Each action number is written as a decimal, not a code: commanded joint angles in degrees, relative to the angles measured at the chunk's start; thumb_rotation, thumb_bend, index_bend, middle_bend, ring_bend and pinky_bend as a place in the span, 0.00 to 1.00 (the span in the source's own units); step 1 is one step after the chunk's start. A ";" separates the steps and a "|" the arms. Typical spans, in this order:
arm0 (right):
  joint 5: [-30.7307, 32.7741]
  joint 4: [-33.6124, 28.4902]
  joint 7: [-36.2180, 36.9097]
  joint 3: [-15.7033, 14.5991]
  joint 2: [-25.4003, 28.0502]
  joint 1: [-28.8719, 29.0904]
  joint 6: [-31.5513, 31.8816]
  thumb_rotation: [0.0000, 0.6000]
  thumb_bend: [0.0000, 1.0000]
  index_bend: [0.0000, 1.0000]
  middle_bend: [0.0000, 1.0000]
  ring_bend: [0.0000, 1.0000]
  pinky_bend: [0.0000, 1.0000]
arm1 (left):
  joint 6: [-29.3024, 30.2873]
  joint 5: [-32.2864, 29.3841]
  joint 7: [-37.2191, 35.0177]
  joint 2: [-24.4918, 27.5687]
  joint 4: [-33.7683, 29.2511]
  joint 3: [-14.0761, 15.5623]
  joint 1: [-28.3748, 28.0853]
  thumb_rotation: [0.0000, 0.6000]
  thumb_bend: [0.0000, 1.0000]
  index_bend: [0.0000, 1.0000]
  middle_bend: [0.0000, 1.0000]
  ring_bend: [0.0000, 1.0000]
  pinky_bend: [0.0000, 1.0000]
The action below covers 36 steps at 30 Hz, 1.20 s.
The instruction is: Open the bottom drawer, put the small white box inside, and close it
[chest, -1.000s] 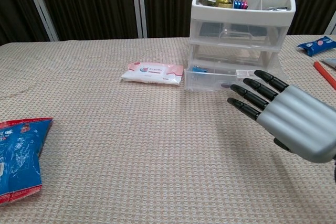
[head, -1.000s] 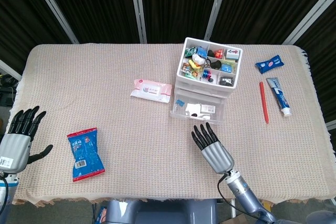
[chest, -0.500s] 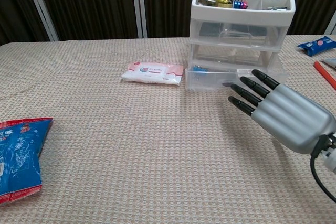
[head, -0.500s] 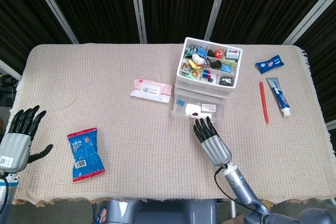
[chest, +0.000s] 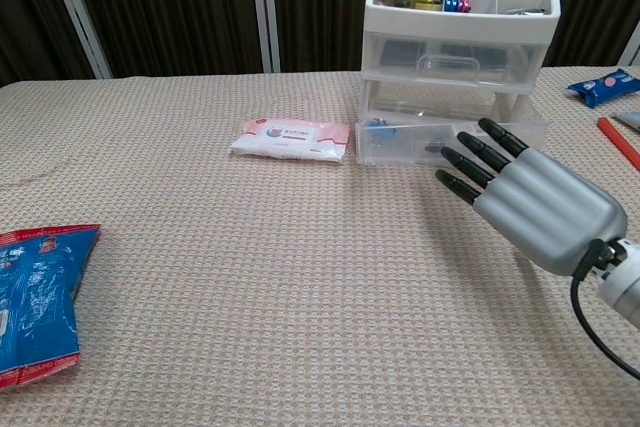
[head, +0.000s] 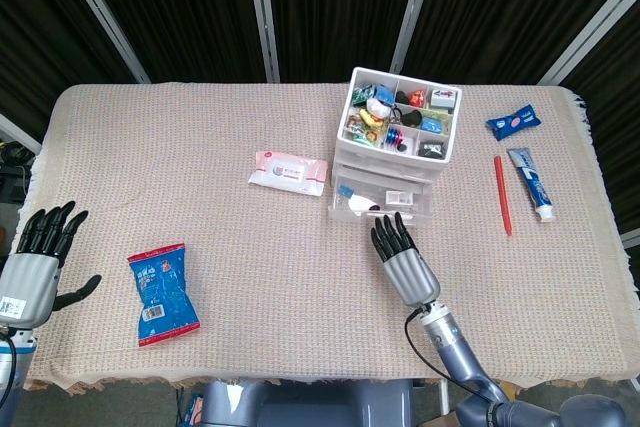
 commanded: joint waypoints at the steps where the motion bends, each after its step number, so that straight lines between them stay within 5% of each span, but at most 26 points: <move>1: 0.22 0.09 -0.36 0.35 -0.33 0.25 -0.22 1.00 0.14 0.08 0.00 0.00 0.00 | 0.03 -0.01 -0.03 0.00 -0.02 -0.02 0.00 1.00 0.23 0.08 0.00 0.00 0.00; 23: -1.19 -0.15 -1.29 -0.50 -2.08 0.74 0.55 1.00 0.14 0.08 0.00 0.00 0.00 | 0.06 -0.05 -0.32 0.11 -0.05 -0.02 0.02 1.00 0.23 0.08 0.00 0.00 0.00; 36: 1.14 4.13 -2.06 2.66 -4.72 3.30 -2.16 1.00 0.14 0.09 0.00 0.00 0.00 | -0.33 -0.81 -0.70 0.28 -0.23 -0.27 -0.04 1.00 0.23 0.08 0.00 0.00 0.00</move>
